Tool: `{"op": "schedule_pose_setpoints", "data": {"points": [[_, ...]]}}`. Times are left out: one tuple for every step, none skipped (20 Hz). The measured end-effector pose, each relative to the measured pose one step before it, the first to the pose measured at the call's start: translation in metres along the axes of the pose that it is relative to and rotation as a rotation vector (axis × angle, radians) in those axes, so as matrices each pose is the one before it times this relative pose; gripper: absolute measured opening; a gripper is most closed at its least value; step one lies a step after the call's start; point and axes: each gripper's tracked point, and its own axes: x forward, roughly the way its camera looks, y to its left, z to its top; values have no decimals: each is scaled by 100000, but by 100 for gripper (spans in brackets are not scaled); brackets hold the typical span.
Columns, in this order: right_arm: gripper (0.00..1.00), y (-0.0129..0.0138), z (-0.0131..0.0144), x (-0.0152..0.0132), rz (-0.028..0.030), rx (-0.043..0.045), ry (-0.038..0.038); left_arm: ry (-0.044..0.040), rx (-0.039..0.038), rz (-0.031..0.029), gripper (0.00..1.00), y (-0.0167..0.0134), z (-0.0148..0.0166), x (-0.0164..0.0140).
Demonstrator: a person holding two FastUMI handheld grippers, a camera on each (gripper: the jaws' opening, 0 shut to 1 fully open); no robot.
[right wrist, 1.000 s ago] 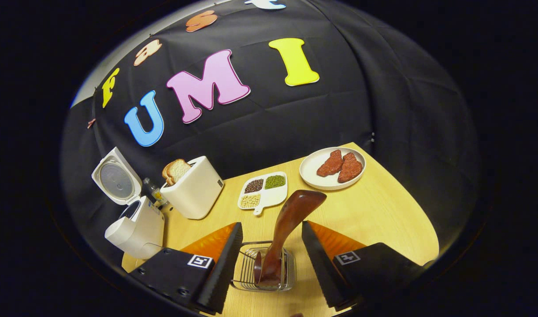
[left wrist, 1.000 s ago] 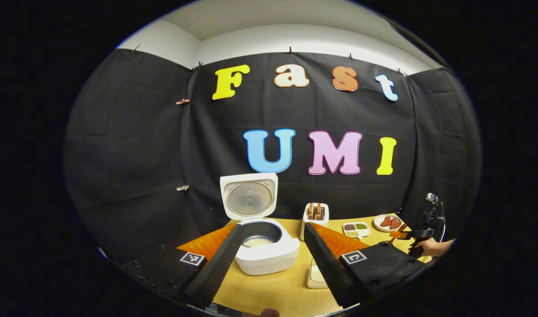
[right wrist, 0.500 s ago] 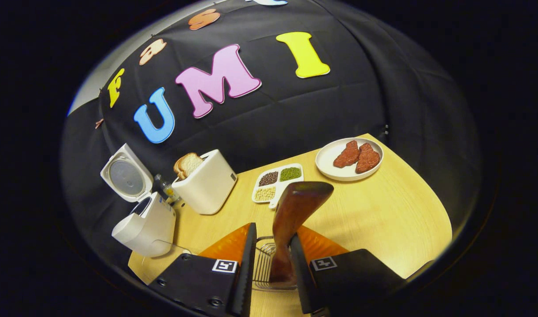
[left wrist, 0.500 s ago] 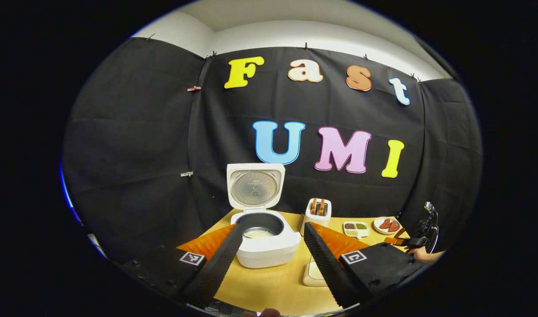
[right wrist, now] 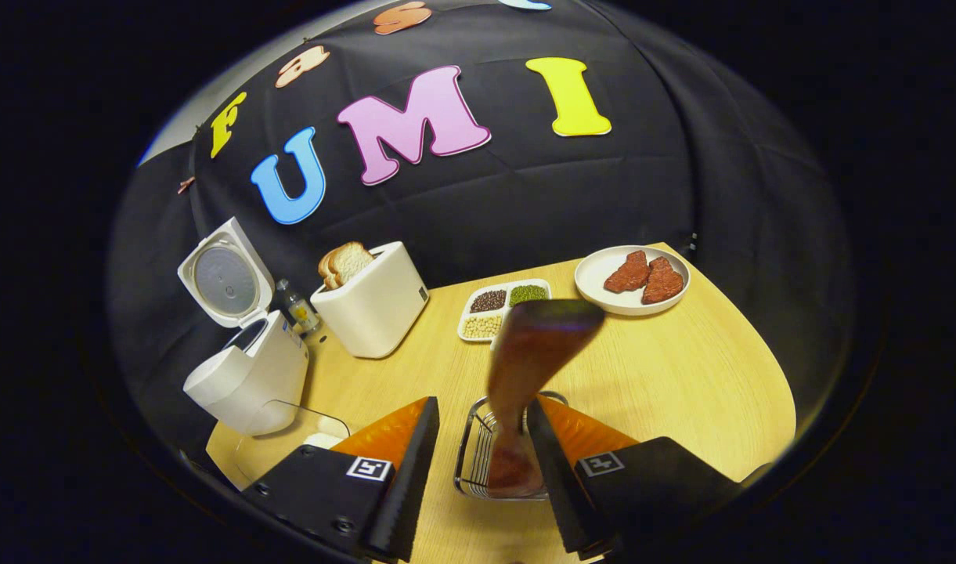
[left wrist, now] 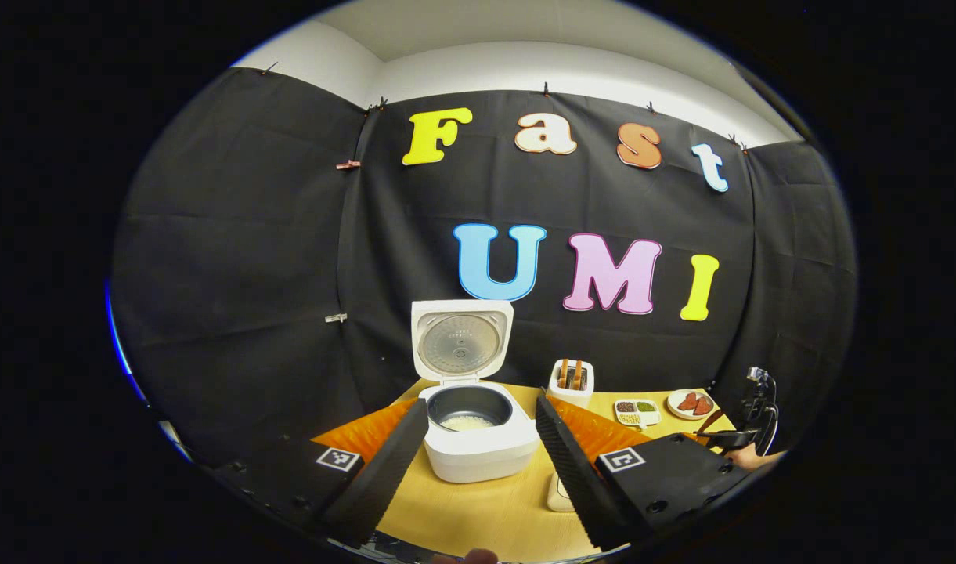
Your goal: Close the left gripper, press the button to open the rice cooker; take a wooden spoon from the chopstick holder with the right hand, scoop a spoonful of rice and pour it into the rice cooker, then put the wooden spoon back into the chopstick holder.
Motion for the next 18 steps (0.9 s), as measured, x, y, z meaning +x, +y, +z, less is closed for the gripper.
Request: {"op": "schedule_pose_setpoints", "data": {"points": [[70, -483, -30, 95, -2156, -2149, -178, -156, -188, -63, 95, 130, 125, -13], [63, -447, -29, 273, -1999, -633, -344, -199, -131, 167, 95, 91, -42, -38], [29, -107, 119, 66, -1214, -94, -515, -109, -7, 227, 95, 175, 105, 23], [27, -46, 19, 35, 246, 23, 334, -82, 7, 252, 95, 101, -78, -60], [27, 188, -16, -280, 733, 227, 245, -107, -78, 41, 95, 127, 161, -17], [28, 177, -53, -119, 727, 648, 243, -214, -42, 66, 95, 31, -55, -82], [28, -127, -144, 192, -372, 740, 712, -98, 42, 296, 95, 137, 82, 6], [28, -293, -314, 177, -1116, 1033, 1562, 50, -129, 262, 95, 160, -84, 27], [27, -201, -253, 110, -1149, 1754, 1005, -80, -216, 197, 95, 113, 59, -146], [28, -231, 205, -133, -1411, 410, -938, -21, -181, 109, 95, 41, 12, -30], [30, -215, 63, -40, -992, -447, 710, 63, -11, 249, 95, 57, -7, -51], [30, 190, -53, -74, -448, -788, -903, -27, 203, 34, 95, 61, -111, 11], [26, -544, 216, -13, -2461, -2798, -1547, 47, 368, 259, 95, 50, 5, -40], [20, 5, 130, 66, -185, -1384, -937, 160, 316, 171, 95, 90, -62, -25], [23, 152, 45, -289, 108, 52, 216, -124, 35, -66, 95, -10, 71, -24], [19, 151, -23, -50, 197, 586, 153, -32, -118, -115, 95, -32, 40, -3], [19, 35, 35, -72, 203, 873, 155, 50, -114, -15, 95, 76, 36, 8], [19, -100, 144, -91, -63, 793, -39, 30, -77, 107, 95, 130, -93, -10]]}}
